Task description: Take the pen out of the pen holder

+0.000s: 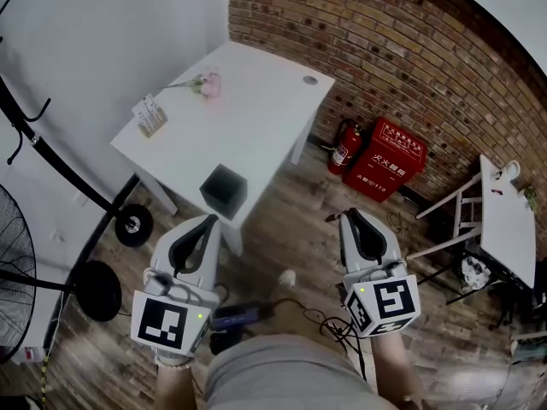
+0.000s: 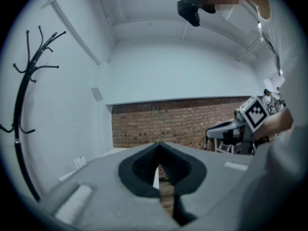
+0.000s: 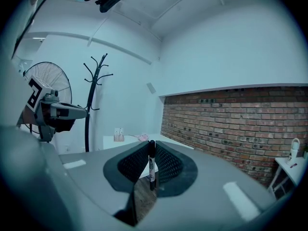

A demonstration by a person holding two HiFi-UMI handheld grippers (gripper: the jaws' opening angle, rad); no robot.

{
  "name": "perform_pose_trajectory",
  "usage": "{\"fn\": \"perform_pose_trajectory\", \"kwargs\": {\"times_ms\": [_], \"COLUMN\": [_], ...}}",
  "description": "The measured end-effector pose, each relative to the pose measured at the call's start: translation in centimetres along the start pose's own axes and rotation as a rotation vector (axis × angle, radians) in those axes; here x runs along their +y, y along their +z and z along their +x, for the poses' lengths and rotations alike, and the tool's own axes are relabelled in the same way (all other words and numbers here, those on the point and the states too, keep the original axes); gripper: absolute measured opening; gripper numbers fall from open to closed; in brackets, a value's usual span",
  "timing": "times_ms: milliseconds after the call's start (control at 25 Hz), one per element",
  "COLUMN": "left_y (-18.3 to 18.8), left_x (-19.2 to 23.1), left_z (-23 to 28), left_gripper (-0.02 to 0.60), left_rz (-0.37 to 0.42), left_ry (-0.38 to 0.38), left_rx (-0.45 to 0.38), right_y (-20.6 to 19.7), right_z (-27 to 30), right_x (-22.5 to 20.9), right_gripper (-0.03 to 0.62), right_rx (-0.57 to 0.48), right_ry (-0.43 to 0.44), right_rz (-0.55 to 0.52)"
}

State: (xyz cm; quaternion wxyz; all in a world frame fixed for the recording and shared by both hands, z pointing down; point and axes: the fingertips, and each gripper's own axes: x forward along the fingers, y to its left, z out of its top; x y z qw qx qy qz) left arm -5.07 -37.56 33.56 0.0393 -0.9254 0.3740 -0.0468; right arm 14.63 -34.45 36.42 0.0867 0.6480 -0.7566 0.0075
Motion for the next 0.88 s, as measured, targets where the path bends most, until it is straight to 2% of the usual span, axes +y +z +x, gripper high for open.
{"fn": "perform_pose_trajectory", "kwargs": {"times_ms": [880], "left_y": [0.3], "left_x": [0.0], "left_z": [-1.1], "left_gripper": [-0.006], "left_rz": [0.005], "left_ry": [0.013], "left_rx": [-0.016], "right_y": [0.2], "right_z": [-0.4], "right_x": [0.8], "right_gripper": [0.041], "right_rx": [-0.008], "right_ry": [0.01], "right_rz": [-0.003]}}
